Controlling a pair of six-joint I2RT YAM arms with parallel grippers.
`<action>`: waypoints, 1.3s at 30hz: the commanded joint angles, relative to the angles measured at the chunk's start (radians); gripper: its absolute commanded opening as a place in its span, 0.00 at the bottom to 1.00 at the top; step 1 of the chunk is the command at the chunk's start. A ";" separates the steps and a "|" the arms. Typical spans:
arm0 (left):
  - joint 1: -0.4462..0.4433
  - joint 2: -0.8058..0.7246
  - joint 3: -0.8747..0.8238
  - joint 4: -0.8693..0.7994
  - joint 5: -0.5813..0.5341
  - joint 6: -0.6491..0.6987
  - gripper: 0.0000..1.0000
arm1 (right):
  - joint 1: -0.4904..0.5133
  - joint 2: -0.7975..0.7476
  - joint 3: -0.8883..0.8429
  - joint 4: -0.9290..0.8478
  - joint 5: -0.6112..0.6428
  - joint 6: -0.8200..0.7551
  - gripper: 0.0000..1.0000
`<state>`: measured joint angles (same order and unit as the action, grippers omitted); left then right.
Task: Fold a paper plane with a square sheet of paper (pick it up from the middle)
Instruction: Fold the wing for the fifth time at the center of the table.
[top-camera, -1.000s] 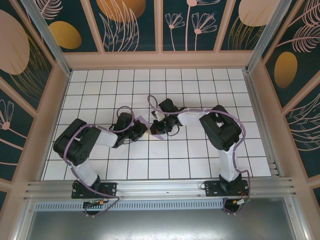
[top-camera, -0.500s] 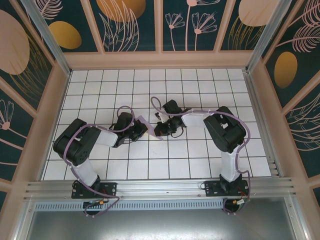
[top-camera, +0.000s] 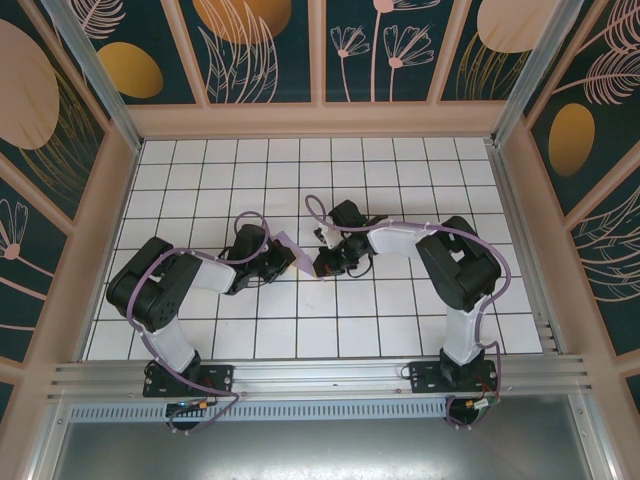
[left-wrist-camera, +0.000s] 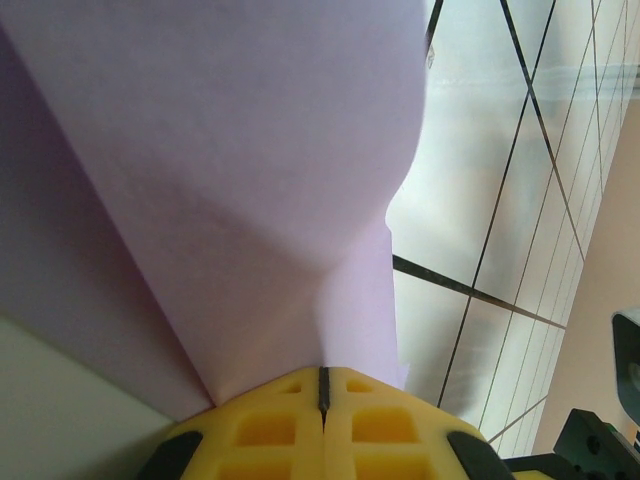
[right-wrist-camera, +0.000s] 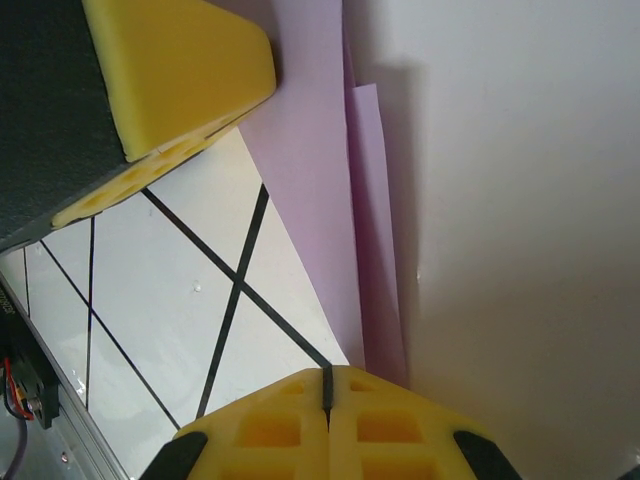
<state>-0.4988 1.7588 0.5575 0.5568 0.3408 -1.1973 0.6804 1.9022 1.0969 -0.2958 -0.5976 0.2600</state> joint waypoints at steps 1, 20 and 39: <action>-0.007 0.111 -0.017 -0.182 -0.137 0.043 0.00 | -0.005 0.005 -0.034 -0.080 0.025 -0.023 0.03; -0.007 0.118 -0.014 -0.185 -0.137 0.045 0.00 | 0.001 -0.056 0.015 -0.105 0.012 -0.031 0.04; -0.009 0.116 -0.008 -0.226 -0.160 0.038 0.00 | 0.050 0.161 0.228 -0.105 0.043 -0.019 0.01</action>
<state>-0.4988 1.7596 0.5694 0.5301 0.3401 -1.1973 0.7307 2.0392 1.2999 -0.3679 -0.5716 0.2443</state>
